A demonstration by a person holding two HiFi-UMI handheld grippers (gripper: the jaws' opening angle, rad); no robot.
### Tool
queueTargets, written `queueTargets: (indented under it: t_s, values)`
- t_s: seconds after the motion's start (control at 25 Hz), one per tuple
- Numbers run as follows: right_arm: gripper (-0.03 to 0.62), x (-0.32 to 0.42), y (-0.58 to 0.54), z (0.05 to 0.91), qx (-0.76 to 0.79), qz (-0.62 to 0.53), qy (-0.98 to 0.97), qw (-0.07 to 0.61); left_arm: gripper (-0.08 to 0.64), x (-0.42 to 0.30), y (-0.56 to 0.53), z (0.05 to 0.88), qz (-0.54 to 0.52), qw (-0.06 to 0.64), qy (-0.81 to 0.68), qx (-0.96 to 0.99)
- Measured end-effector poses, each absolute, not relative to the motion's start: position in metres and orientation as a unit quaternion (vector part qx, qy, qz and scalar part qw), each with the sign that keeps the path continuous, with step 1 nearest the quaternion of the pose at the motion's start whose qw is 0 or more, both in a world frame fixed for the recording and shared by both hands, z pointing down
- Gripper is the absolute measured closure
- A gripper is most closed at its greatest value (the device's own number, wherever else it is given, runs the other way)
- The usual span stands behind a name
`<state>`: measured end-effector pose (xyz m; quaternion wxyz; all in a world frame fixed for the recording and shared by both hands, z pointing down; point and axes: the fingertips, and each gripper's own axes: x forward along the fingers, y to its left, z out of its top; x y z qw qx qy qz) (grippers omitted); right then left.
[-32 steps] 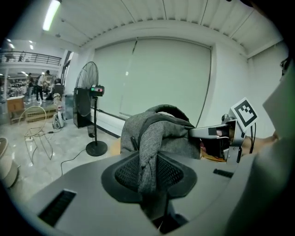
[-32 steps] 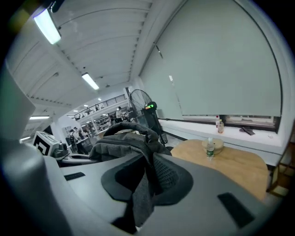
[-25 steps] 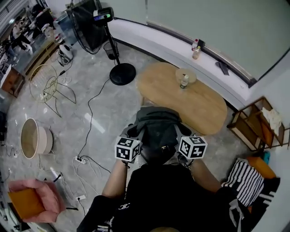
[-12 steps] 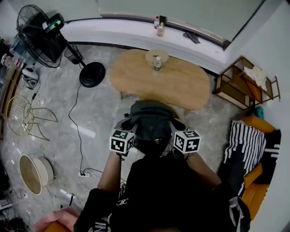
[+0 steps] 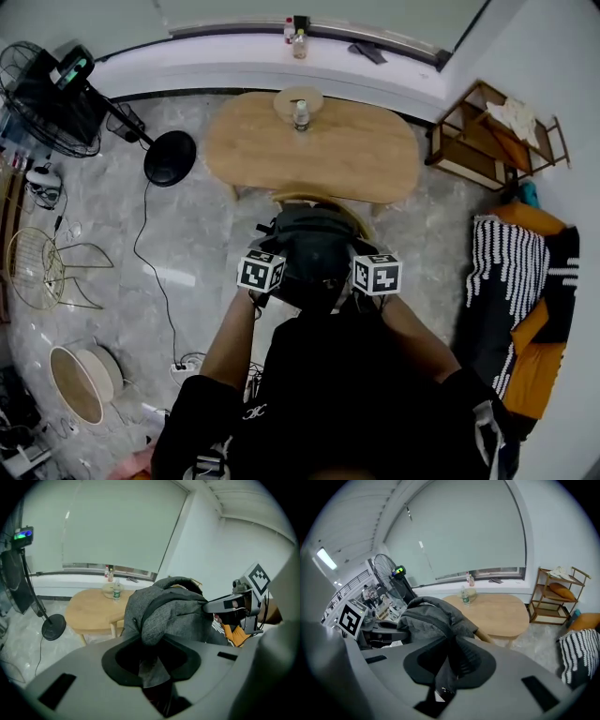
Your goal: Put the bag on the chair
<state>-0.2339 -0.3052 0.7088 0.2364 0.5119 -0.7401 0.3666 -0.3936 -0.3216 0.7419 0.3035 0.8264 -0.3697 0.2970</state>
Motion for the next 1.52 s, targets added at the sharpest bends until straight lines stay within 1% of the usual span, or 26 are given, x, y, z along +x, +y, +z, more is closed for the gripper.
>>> queueTargets:
  t_s: [0.24, 0.36, 0.48, 0.56, 0.8, 1.2, 1.28, 1.4, 1.52]
  values:
    - [0.523, -0.228, -0.332, 0.723, 0.514, 0.344, -0.748, 0.241, 0.449, -0.389, -0.349, 0.756, 0.287, 0.290, -0.371, 0.834]
    - [0.508, -0.227, -0.341, 0.727, 0.515, 0.344, -0.747, 0.242, 0.417, -0.390, -0.358, 0.762, 0.301, 0.297, -0.382, 0.822]
    - [0.495, -0.222, -0.353, 0.731, 0.527, 0.341, -0.741, 0.238, 0.393, -0.389, -0.371, 0.763, 0.307, 0.287, -0.391, 0.819]
    - [0.494, -0.218, -0.363, 0.736, 0.531, 0.333, -0.741, 0.241, 0.390, -0.386, -0.380, 0.766, 0.303, 0.281, -0.400, 0.818]
    - [0.491, -0.202, -0.389, 0.747, 0.533, 0.316, -0.725, 0.300, 0.388, -0.372, -0.402, 0.779, 0.318, 0.282, -0.412, 0.806]
    - [0.488, -0.195, -0.402, 0.764, 0.514, 0.297, -0.721, 0.357, 0.390, -0.365, -0.412, 0.789, 0.339, 0.285, -0.415, 0.795]
    - [0.485, -0.194, -0.402, 0.761, 0.515, 0.299, -0.725, 0.347, 0.385, -0.365, -0.413, 0.787, 0.327, 0.287, -0.423, 0.795]
    - [0.474, -0.194, -0.399, 0.758, 0.514, 0.299, -0.741, 0.312, 0.365, -0.369, -0.409, 0.783, 0.299, 0.299, -0.437, 0.794]
    - [0.463, -0.197, -0.394, 0.753, 0.503, 0.285, -0.759, 0.298, 0.315, -0.377, -0.401, 0.777, 0.288, 0.302, -0.455, 0.787]
